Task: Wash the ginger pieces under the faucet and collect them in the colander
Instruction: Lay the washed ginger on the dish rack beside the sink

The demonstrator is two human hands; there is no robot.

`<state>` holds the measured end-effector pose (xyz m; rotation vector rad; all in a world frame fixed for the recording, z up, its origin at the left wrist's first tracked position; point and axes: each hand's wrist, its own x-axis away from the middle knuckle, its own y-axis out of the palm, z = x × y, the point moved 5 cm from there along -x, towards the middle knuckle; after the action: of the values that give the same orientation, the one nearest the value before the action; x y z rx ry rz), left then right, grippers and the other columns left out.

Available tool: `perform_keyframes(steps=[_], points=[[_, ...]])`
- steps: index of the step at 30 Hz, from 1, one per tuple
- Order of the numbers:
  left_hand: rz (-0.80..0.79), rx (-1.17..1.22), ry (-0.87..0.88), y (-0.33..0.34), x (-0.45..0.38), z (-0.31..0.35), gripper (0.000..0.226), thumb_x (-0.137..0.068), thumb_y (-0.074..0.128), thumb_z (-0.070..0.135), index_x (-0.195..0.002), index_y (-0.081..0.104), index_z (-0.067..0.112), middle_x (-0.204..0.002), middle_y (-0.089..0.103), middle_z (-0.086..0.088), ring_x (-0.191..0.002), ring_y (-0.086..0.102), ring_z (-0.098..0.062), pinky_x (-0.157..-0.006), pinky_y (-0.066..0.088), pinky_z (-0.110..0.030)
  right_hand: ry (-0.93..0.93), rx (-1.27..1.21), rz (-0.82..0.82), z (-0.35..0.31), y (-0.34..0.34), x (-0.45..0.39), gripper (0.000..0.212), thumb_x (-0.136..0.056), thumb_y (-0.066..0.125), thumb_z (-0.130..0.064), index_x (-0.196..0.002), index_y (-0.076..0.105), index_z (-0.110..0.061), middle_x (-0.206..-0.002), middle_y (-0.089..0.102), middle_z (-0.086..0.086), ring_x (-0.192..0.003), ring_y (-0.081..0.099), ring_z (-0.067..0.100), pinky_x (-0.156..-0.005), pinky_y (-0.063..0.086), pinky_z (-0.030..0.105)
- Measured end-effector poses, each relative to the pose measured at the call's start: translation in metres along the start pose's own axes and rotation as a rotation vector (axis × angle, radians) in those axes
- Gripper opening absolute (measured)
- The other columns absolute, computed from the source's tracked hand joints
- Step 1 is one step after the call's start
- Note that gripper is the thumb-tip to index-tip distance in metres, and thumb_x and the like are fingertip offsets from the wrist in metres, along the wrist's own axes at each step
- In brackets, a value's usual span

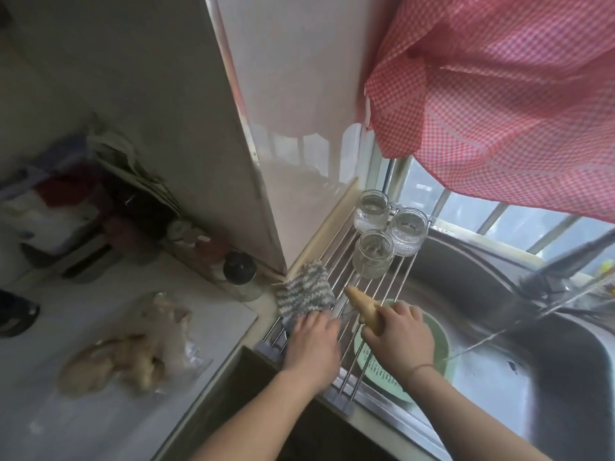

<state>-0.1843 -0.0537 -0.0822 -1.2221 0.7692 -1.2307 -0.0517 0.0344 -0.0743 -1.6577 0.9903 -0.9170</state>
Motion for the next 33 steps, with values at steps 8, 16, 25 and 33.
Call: perform_keyframes(steps=[8, 16, 25, 33], points=[[0.149, 0.134, 0.184, -0.014, 0.003, -0.027, 0.038, -0.092, 0.049, 0.025, -0.127, 0.059, 0.016, -0.140, 0.052, -0.002, -0.132, 0.042, -0.020, -0.114, 0.033, -0.043, 0.014, 0.095, 0.051, -0.030, 0.011, -0.029, 0.040, -0.082, 0.055, -0.055, -0.112, 0.064, -0.029, -0.111, 0.060, -0.003, -0.109, 0.049, 0.025, -0.086, 0.044, 0.039], [0.499, 0.422, 0.445, -0.075, 0.058, -0.044, 0.011, -0.072, 0.059, -0.002, -0.078, 0.065, 0.005, -0.079, 0.063, -0.009, -0.073, 0.059, -0.026, -0.065, 0.050, -0.034, -0.422, -0.449, 0.375, -0.117, -0.029, 0.009, 0.024, -0.083, 0.057, -0.029, -0.098, 0.070, -0.015, -0.090, 0.068, 0.000, -0.085, 0.061, 0.022, -0.074, 0.051, 0.039], [0.858, 0.404, 0.002, -0.108, 0.176, -0.172, 0.012, -0.078, 0.047, 0.005, -0.072, 0.054, 0.012, -0.065, 0.055, -0.009, -0.058, 0.052, -0.024, -0.054, 0.041, -0.029, -1.141, -0.707, 0.058, -0.290, -0.041, 0.089, 0.013, -0.087, 0.059, -0.015, -0.094, 0.068, -0.009, -0.082, 0.064, 0.004, -0.078, 0.060, 0.020, -0.069, 0.048, 0.026], [0.599, 0.727, -0.910, -0.066, 0.188, -0.269, 0.019, -0.086, 0.062, 0.005, -0.100, 0.069, 0.015, -0.089, 0.067, 0.002, -0.092, 0.066, -0.023, -0.080, 0.049, -0.025, -0.731, -0.026, -0.465, -0.361, 0.044, 0.098, 0.024, -0.096, 0.044, -0.016, -0.111, 0.063, -0.015, -0.111, 0.067, 0.010, -0.098, 0.064, 0.029, -0.074, 0.044, 0.030]])
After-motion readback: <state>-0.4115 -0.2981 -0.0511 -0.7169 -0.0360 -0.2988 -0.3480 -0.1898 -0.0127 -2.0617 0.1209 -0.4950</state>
